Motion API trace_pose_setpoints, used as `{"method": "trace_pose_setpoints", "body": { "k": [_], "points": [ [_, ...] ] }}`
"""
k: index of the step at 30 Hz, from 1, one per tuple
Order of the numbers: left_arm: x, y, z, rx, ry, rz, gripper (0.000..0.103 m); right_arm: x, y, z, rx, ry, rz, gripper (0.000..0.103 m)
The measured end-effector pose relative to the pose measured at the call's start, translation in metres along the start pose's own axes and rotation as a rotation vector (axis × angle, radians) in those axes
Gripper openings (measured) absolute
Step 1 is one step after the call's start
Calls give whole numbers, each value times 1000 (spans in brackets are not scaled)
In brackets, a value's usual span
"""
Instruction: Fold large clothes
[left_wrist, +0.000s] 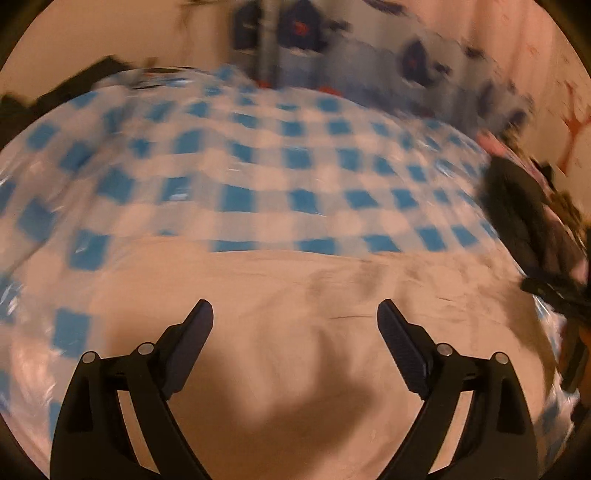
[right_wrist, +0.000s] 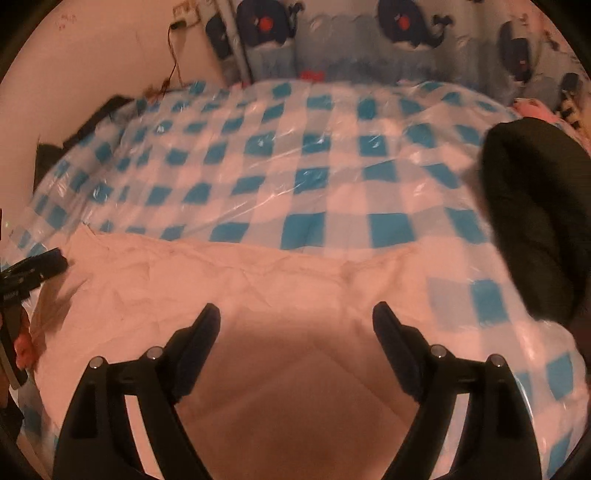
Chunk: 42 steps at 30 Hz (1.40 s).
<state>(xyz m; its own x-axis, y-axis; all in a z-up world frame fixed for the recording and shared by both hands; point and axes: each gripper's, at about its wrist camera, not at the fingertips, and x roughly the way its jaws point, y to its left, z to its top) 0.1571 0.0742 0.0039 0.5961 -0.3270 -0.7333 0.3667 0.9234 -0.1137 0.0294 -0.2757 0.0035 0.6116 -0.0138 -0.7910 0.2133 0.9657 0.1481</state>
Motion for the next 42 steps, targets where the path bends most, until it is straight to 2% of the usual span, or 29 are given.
{"method": "trace_pose_setpoints", "body": {
  "k": [3, 5, 7, 11, 13, 17, 19, 22, 25, 26, 28, 29, 31, 33, 36, 42],
  "points": [
    [11, 32, -11, -90, 27, 27, 87, 29, -17, -13, 53, 54, -14, 81],
    [32, 50, -27, -143, 59, 29, 87, 48, -26, -25, 77, 56, -14, 84],
    [46, 55, -37, -147, 64, 30, 88, 57, -27, -28, 86, 34, -12, 87],
    [55, 55, -38, -146, 76, 47, 90, 62, -27, -24, 71, 58, -20, 90],
    [44, 54, -37, -140, 73, 65, 90, 50, -29, -19, 77, 65, -19, 89],
    [-10, 51, -44, -123, -18, 97, 90, -7, -21, -28, 83, -41, 12, 89],
    [-38, 47, -53, -99, -60, 105, 90, -40, -7, -42, 47, -88, 24, 89],
    [-64, 48, -71, -93, -83, 118, 90, -62, 12, -64, 4, -104, 26, 90],
    [-67, 54, -89, -116, -55, 122, 90, -49, 24, -82, -19, -41, 10, 90],
    [-63, 58, -96, -127, -32, 126, 90, -36, 24, -89, -6, 7, 9, 90],
    [-52, 63, -108, -133, 17, 143, 90, -16, 17, -101, 44, 38, 33, 91],
    [-46, 65, -116, -128, 40, 154, 90, -10, 14, -105, 61, 33, 43, 92],
    [-33, 70, -128, -142, 62, 133, 91, -3, 16, -106, 53, 22, 24, 93],
    [-28, 75, -134, -174, 57, 118, 93, -1, 18, -105, 47, 29, 14, 94],
    [-28, 72, -134, -178, 58, 140, 93, -3, 15, -100, 45, 56, 31, 94],
    [-56, 57, -132, -120, 30, 219, 93, -44, 12, -109, 79, 1, 60, 94]
  ]
}}
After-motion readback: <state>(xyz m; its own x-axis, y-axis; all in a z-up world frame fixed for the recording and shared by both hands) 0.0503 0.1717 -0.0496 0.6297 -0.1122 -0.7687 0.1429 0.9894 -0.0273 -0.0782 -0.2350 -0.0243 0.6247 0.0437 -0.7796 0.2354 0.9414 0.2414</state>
